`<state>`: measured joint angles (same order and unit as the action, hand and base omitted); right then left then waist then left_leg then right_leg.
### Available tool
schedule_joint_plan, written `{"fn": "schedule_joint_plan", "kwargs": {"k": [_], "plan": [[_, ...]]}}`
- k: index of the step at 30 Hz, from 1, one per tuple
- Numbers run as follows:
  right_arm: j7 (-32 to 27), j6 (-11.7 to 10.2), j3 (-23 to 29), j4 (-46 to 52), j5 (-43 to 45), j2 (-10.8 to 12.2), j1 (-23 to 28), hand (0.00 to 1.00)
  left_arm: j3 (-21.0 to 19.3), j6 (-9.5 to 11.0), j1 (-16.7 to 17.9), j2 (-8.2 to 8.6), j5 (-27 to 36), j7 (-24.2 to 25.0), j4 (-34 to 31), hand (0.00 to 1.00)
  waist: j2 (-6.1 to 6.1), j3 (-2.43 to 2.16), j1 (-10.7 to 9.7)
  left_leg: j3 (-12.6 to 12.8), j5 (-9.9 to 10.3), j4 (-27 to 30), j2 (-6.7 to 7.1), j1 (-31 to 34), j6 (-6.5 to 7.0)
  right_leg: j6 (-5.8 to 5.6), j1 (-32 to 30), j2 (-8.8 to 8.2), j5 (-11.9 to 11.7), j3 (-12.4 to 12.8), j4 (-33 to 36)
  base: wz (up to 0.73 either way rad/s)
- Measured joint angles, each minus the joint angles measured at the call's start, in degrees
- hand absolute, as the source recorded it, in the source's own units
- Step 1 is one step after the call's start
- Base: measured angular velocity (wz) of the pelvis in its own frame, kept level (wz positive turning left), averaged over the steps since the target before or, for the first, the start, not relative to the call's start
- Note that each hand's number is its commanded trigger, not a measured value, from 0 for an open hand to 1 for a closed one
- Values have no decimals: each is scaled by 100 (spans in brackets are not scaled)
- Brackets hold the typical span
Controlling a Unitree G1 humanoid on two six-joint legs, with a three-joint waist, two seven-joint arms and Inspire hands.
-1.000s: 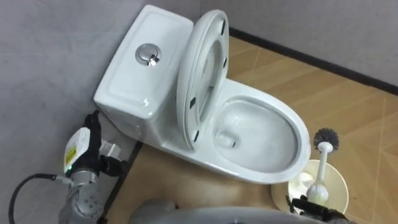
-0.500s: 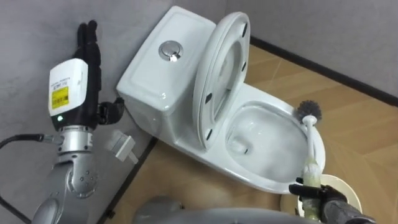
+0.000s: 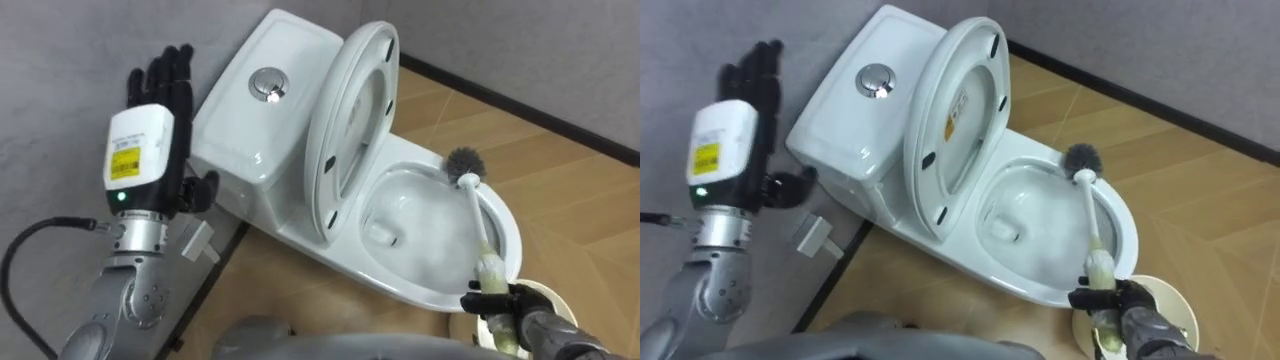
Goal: Brush toilet
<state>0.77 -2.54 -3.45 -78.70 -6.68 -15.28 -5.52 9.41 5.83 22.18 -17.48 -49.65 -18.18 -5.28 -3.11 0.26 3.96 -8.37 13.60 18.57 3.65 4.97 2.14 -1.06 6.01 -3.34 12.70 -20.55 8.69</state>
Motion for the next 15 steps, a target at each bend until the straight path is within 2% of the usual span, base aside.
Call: {"fn": "schedule_joint_plan", "kwargs": {"k": [4, 7, 9, 11, 15], "plan": [[25, 18, -222, 104, 336, -67, -59, 100, 331, -177, -16, -155, -3, 393, 427, 0, -45, 3, -59, 43, 0, 16, -19, 44, 0, 0, -62, -1, 0, 12, 25, -6], [65, 65, -259, 110, 873, -112, -165, 100, 563, -222, -45, -311, 8, 681, 651, 0, -14, 6, -99, 69, 0, 86, -41, 200, 1, 0, -217, -7, 0, 6, 151, -4], [77, 70, -560, 117, 1385, -210, -288, 100, 726, -229, -140, -449, 0, 869, 807, 0, 12, 15, -64, 139, -3, 123, -83, 397, 6, 20, -449, -9, -12, 7, 279, -15], [54, 81, -908, 114, 1917, -311, -303, 100, 858, -224, -288, -469, 5, 870, 900, 0, 70, 48, -13, 189, -33, 124, -91, 486, 28, 33, -546, -19, -32, 7, 309, -7], [-151, 72, -1283, 180, 3439, -350, -328, 100, 1024, -172, -608, -568, -2, 866, 1097, 0, 242, 25, 37, 218, -187, 52, -74, 799, 44, 53, -956, -73, -73, 13, 430, -2]]}}
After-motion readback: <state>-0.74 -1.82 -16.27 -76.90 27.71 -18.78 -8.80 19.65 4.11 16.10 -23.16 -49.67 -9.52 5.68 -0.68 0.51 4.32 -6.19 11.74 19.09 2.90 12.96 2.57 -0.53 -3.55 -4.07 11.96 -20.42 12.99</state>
